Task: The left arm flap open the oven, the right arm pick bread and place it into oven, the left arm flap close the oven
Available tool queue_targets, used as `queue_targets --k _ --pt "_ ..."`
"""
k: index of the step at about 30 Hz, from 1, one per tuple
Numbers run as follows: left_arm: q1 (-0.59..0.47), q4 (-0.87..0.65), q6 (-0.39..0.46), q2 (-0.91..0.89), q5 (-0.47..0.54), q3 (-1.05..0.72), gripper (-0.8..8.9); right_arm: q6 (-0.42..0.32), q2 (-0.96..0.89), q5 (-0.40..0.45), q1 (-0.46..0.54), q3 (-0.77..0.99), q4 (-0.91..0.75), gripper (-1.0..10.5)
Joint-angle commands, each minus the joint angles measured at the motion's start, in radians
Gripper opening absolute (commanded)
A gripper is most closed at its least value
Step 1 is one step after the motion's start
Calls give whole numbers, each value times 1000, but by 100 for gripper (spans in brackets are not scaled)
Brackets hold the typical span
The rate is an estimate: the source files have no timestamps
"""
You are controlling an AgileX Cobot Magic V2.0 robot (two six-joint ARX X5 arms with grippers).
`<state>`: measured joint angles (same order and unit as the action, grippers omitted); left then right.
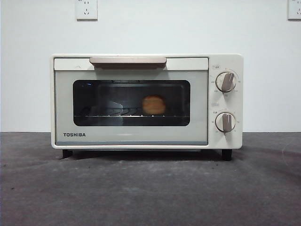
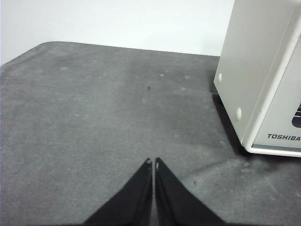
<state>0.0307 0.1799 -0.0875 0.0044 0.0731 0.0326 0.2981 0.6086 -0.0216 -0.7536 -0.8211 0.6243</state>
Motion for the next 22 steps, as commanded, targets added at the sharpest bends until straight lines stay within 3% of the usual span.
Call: queue_targets --k 1,6,11,17,22 --pt "2 6 8 -1 -2 -21 17 -53 -45 86 30 -7 -4 15" --pt "2 6 8 -1 -2 -21 17 -126 -126 101 272 53 -54 15" --pt "2 6 8 -1 -2 -21 17 -216 -264 101 485 279 -272 15" --pt "2 6 8 -1 -2 -21 17 -232 -425 108 603 599 -464 15" --pt "2 6 8 -1 -2 -21 17 -228 -509 100 657 766 -563 15"
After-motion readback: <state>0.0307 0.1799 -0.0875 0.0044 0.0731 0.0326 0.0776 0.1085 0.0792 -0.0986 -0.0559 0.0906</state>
